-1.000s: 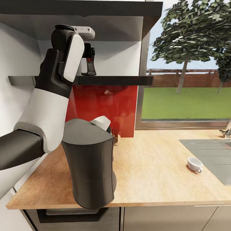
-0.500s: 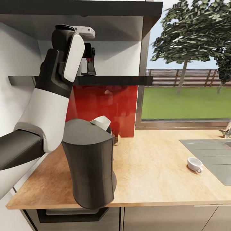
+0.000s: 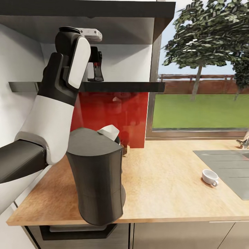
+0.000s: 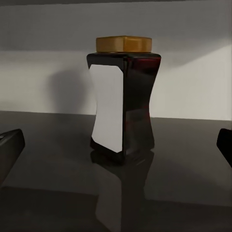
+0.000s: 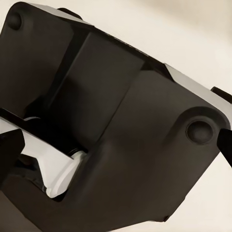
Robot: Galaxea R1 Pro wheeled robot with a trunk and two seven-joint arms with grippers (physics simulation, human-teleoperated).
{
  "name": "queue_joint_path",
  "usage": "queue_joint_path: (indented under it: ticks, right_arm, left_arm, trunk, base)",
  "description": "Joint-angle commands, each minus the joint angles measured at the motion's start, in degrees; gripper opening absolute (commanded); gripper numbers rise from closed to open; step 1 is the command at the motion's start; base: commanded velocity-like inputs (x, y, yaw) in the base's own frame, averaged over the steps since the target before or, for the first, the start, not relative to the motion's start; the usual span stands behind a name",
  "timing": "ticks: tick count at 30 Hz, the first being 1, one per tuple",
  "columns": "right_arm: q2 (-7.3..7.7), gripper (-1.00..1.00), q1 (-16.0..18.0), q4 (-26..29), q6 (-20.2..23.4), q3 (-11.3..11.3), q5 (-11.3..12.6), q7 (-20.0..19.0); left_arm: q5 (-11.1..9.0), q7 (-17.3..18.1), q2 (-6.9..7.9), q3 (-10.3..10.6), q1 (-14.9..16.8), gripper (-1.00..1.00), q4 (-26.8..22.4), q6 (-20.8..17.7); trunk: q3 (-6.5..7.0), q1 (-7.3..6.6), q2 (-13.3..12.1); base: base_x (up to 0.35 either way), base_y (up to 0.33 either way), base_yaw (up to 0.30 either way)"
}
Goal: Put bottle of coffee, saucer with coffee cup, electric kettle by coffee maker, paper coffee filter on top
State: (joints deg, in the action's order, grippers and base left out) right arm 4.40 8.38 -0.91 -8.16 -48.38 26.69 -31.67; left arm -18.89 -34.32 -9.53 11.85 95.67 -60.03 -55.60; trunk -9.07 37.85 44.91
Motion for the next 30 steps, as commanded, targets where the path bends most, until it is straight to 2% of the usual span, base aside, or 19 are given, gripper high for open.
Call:
queue_joint_path:
  ticks: [1,5,30]
  right_arm:
    - [-0.01,1.00,0.02,-0.11,-0.28,-0.48,0.47,-0.24]
    - [-0.01,1.00,-0.06,-0.13,-0.28,-0.48,0.47,-0.24]
    - [-0.01,1.00,-0.12,-0.15,-0.28,-0.49,0.47,-0.24]
  left_arm:
    - [-0.62,-0.59,0.16,0.09,0.06,1.00,-0.03,-0.09]
    - [-0.62,-0.58,0.51,0.10,0.05,1.00,-0.07,-0.11]
    - [-0.62,-0.64,0.74,0.11,0.04,1.00,-0.09,-0.09]
  trunk:
    - [-0.09,0.01,0.07]
    - [-0.81,0.89,1.68]
    - [-0.81,0.89,1.68]
  base:
    - [0.000,0.000,0.000]
    - [0.000,0.000,0.000]
    - [0.000,0.000,0.000]
